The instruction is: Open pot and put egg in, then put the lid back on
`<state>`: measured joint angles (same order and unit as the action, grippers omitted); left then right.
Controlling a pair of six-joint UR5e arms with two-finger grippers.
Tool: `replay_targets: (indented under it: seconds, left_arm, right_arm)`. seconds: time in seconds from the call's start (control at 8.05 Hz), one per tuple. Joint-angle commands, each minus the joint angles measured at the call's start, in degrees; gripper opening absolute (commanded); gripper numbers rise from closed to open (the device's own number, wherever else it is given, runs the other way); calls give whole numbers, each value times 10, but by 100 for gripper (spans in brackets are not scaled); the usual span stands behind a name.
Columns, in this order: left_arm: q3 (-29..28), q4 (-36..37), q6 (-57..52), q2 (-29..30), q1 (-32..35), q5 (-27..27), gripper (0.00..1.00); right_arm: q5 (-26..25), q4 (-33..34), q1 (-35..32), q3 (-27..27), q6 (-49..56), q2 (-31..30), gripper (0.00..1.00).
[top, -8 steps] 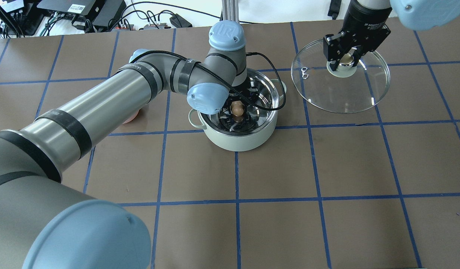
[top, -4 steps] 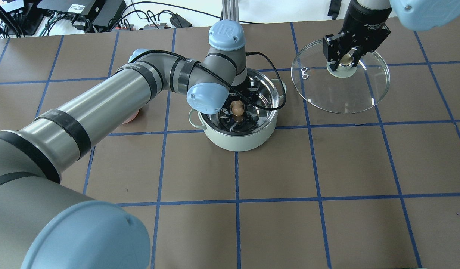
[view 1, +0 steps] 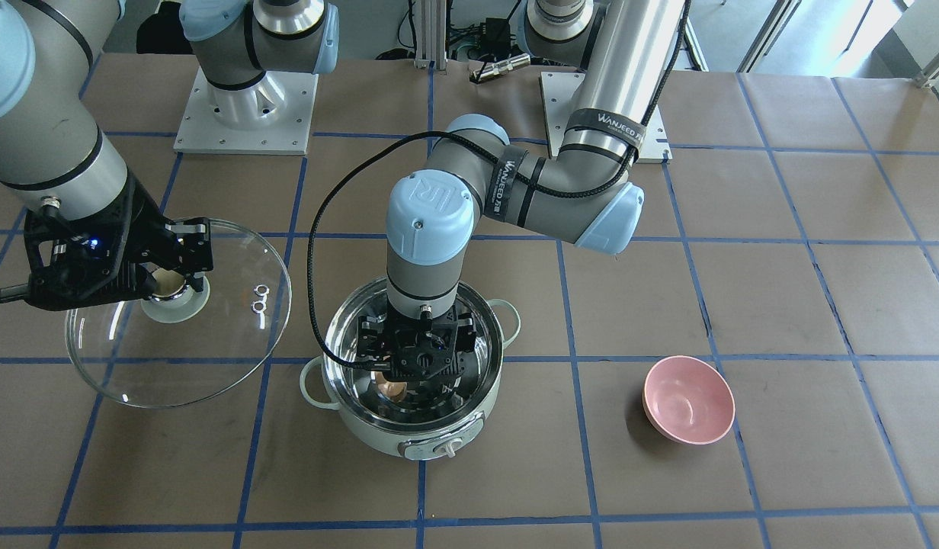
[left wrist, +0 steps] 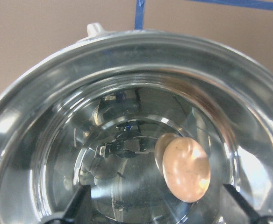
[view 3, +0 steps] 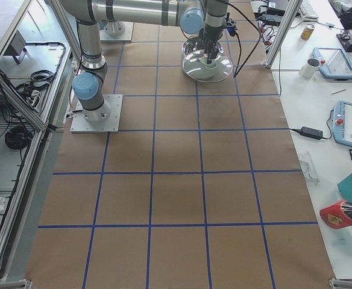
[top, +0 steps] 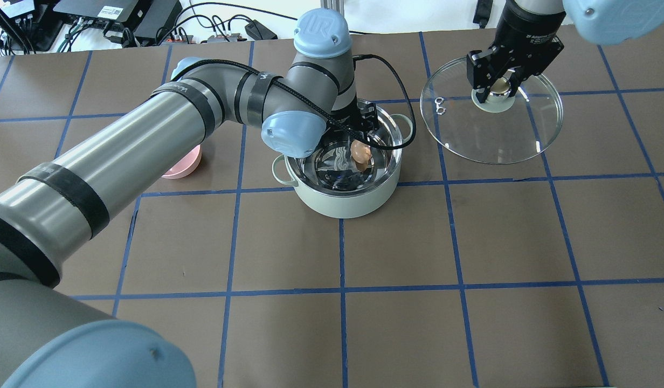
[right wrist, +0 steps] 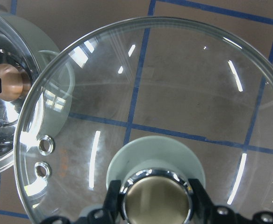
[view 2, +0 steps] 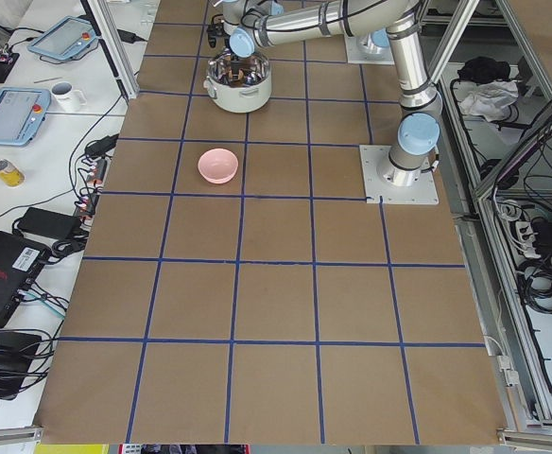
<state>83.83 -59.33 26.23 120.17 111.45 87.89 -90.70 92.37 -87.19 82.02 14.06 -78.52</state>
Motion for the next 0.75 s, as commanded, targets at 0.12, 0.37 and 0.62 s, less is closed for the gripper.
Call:
replay_targets:
  seconds: [0.12,0.37,0.62]
  left_arm:
    - [-5,-4,-62,-80,-14,7,100]
    - [-5,-68,-135,-133,-77,7,100]
    - [-5,-131,-203,-186,-155,5,100]
  right_arm:
    - [-1,3,0,0,0,-1,0]
    - [-8,13,-5,-1,-5,-4,0]
    - [0,17,-24,-4,-14,-5,0]
